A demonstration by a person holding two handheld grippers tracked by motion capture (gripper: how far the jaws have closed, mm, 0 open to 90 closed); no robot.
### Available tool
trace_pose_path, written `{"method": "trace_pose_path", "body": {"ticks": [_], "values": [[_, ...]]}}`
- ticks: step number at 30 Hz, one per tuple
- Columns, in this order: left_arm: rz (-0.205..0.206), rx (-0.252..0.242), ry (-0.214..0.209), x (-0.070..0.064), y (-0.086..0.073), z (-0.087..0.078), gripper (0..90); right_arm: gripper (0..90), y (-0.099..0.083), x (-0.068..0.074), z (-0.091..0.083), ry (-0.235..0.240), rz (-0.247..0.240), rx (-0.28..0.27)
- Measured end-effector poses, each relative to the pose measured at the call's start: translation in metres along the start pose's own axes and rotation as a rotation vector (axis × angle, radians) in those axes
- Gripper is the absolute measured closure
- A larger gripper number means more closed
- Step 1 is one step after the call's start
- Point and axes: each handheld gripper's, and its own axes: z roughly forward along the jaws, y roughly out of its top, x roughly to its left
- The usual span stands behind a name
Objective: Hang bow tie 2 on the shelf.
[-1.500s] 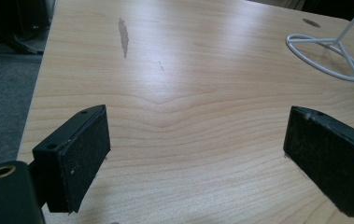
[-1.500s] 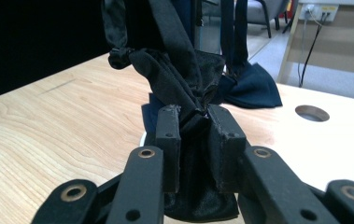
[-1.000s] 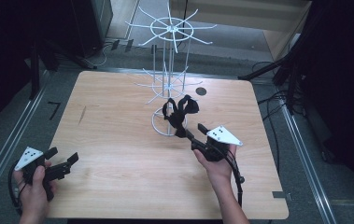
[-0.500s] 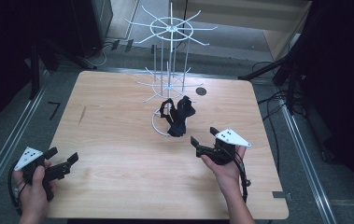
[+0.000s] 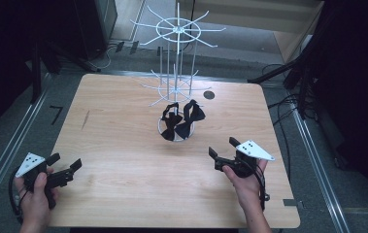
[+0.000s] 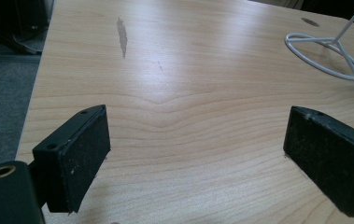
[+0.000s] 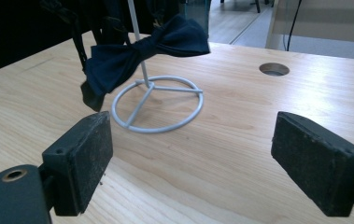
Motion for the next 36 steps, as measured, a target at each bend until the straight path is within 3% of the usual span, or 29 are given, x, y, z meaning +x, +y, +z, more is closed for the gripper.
{"method": "trace_pose_path", "body": {"ticks": [16,36], "values": [[0.003,0.004,-0.004,-0.001,0.0,0.0,7.7,13.1,-0.024,-0.031,-0.038,-0.049,0.021,0.027],[0.004,0.004,-0.002,-0.001,0.0,0.0,7.7,13.2,-0.052,-0.066,-0.072,-0.121,0.044,0.088]]}}
